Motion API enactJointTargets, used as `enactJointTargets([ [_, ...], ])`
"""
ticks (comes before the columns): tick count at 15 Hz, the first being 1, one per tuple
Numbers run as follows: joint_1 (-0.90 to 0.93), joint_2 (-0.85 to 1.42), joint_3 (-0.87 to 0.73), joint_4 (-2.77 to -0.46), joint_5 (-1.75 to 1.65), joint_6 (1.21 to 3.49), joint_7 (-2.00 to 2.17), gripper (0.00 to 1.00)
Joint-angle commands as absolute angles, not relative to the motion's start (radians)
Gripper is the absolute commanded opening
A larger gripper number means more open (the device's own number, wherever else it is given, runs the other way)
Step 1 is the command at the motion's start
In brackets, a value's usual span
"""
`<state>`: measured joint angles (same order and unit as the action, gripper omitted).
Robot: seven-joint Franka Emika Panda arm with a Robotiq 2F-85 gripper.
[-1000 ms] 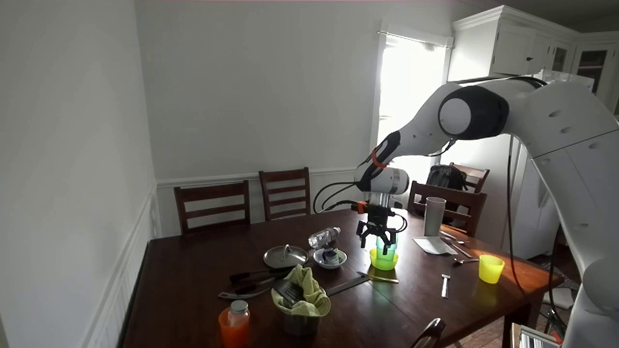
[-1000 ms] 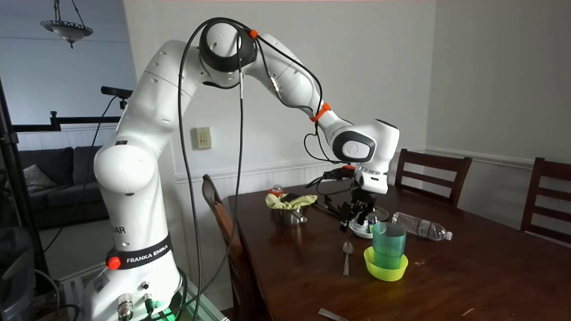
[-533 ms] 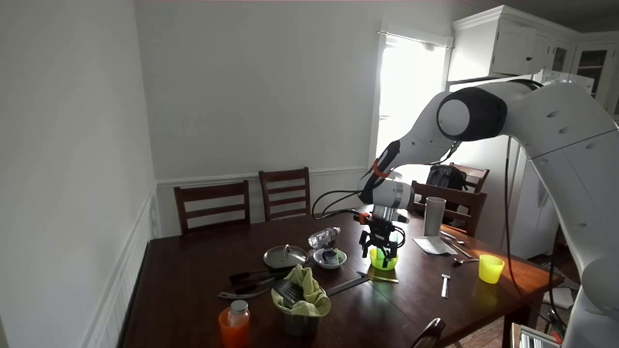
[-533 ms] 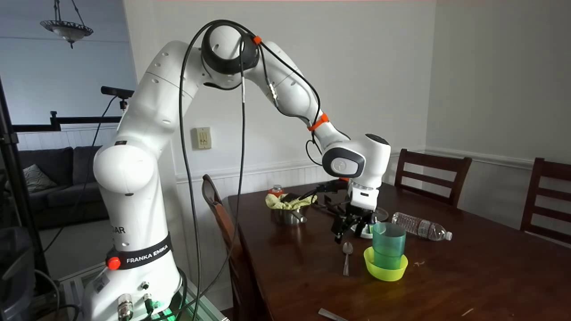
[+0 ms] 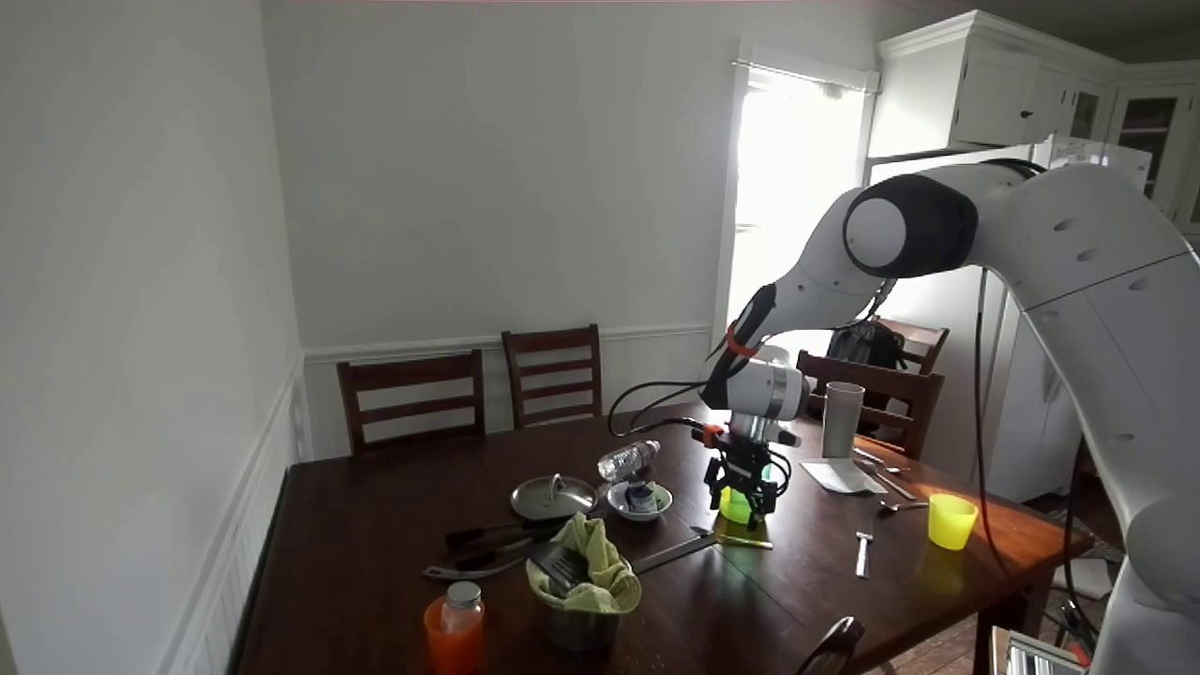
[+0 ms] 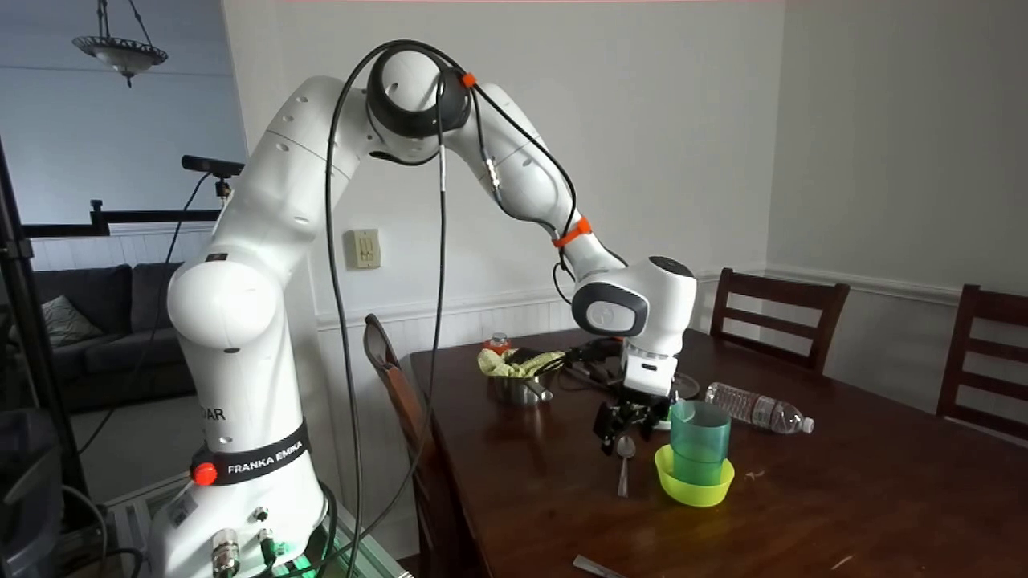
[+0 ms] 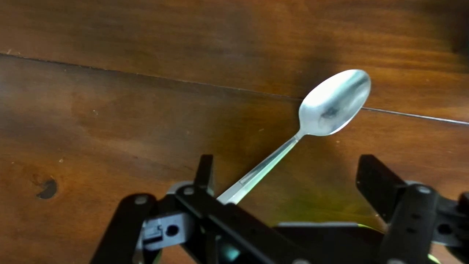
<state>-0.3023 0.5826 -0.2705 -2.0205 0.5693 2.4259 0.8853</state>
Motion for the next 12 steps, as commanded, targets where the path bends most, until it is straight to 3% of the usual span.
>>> enactJointTargets([
  [1,-0.327,0.598,-0.25,-2.027,0.617,2.448,0.882,0.92],
  [4,-0.33,0.618,-0.25,-2.018,0.627,2.442,0.879,0.84],
  [5,-0.33,0.623,-0.249,-2.019,0.63,2.444,0.877,0.74],
  [8,-0.328,0.635,-0.248,-2.014,0.63,2.446,0.873,0.69],
  [9,-0.327,0.639,-0.247,-2.011,0.629,2.445,0.873,0.72],
  [10,-0.328,0.641,-0.246,-2.009,0.628,2.444,0.873,0.67],
  [12,-0.327,0.645,-0.245,-2.005,0.627,2.444,0.873,0.43],
])
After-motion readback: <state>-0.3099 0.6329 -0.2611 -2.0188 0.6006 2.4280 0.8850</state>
